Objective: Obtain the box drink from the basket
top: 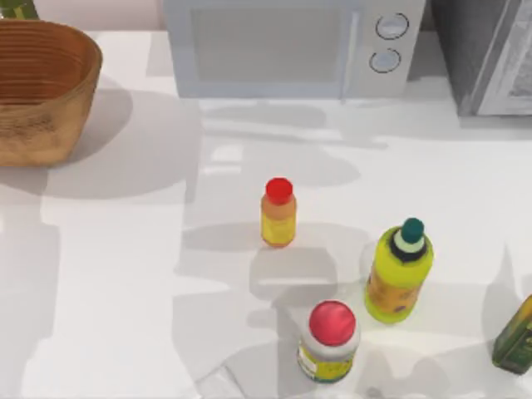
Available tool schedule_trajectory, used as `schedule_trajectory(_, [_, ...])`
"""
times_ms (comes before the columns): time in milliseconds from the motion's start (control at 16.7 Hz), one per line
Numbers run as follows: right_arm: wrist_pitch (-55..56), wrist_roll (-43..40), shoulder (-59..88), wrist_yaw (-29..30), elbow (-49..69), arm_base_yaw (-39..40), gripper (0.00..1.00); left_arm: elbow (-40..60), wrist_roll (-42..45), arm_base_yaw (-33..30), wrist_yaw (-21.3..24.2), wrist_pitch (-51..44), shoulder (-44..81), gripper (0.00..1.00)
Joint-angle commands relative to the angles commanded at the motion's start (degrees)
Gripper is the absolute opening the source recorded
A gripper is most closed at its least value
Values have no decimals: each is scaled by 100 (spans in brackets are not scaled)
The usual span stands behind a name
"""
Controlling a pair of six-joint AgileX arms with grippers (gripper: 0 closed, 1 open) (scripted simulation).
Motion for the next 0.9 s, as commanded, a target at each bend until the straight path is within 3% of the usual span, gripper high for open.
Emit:
schedule_trajectory(540, [0, 0, 0, 0, 0, 0, 100, -122, -11, -6, -24, -194, -178, 0])
schedule_trajectory(900, [0, 0, 0, 0, 0, 0, 100, -1332, -55, -159, -202, -796, -1955, 0])
